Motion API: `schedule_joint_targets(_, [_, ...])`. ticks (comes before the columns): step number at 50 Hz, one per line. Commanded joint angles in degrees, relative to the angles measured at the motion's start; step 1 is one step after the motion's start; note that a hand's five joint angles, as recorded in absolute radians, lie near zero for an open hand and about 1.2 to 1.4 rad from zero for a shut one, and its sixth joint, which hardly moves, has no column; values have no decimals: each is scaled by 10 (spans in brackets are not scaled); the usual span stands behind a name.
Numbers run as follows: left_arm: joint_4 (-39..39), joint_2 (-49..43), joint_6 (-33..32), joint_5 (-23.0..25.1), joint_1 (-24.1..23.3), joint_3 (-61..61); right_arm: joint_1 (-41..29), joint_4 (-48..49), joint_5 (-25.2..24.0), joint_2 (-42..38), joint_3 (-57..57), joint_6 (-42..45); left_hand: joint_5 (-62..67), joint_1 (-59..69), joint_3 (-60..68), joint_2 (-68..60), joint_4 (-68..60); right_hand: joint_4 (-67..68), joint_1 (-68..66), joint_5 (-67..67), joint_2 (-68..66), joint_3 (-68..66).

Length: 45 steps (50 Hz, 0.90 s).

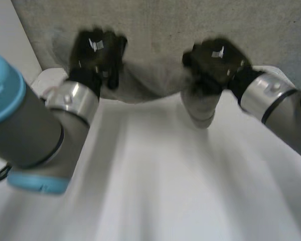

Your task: Fold the towel.

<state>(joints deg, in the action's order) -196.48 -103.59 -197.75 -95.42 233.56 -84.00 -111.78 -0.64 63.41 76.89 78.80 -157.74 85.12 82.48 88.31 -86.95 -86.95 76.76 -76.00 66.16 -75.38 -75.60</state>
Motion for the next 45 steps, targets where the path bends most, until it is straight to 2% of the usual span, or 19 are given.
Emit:
schedule_joint_targets(1, [108, 12, -18, 45, -12, -127, 2, -248, -35, -35, 16, 178, -151, -25, -83, 70, 69, 32, -40, 38, -46, -44])
schedule_joint_targets(2, [109, 12, -18, 45, -12, -127, 2, -248, -35, -35, 16, 178, -151, -25, -83, 70, 69, 32, -40, 38, -46, -44])
schedule_joint_targets(4, [135, 15, -26, 45, -25, -150, 7, -346, -44, -50, 24, 251, -151, -25, -83, 70, 69, -121, 113, -115, 107, 109])
schedule_joint_targets(5, [135, 15, -26, 45, -25, -150, 7, -346, -44, -50, 24, 251, -151, -25, -83, 70, 69, -122, 114, -116, 108, 110])
schedule_joint_targets(6, [150, 16, -30, 45, -32, -154, 9, -372, -45, -54, 24, 269, -201, -75, -133, 119, 119, -233, 226, -227, 220, 222])
schedule_joint_targets(7, [150, 16, -30, 45, -32, -154, 9, -372, -45, -54, 24, 269, -201, -75, -133, 120, 120, -234, 227, -228, 221, 223])
schedule_joint_targets(9, [175, 24, -34, 43, -37, -151, 7, -355, -44, -54, 21, 251, -501, -375, -433, 419, 419, -496, 488, -490, 482, 484])
schedule_joint_targets(10, [175, 24, -34, 43, -37, -151, 7, -355, -44, -54, 21, 251, -503, -376, -434, 421, 421, -497, 489, -491, 483, 485])
schedule_joint_targets(11, [184, 35, -34, 42, -36, -146, 8, -331, -41, -53, 17, 228, -597, -471, -529, 516, 516, -562, 554, -556, 548, 550])
schedule_joint_targets(15, [187, 50, -34, 41, -28, -123, 10, -257, -34, -38, 7, 138, -620, -494, -552, 539, 538, -668, 660, -662, 654, 656])
schedule_joint_targets(23, [184, 30, -34, 42, -7, -80, 17, -227, -14, -24, 5, 74, -635, -509, -567, 554, 554, -668, 660, -662, 654, 656])
schedule_joint_targets(31, [187, -66, -34, 41, 3, -30, 17, -228, 31, -60, -7, 73, -634, -507, -566, 552, 552, -668, 660, -662, 654, 656])
schedule_joint_targets(40, [196, -133, -33, 47, 28, -6, 20, -227, 47, -116, -19, 88, -639, -512, -571, 557, 557, -667, 659, -661, 653, 655])
schedule_joint_targets(45, [205, -171, -32, 74, 30, 7, 20, -223, 90, -161, -39, 115, -641, -514, -572, 559, 559, -662, 654, -656, 648, 650])
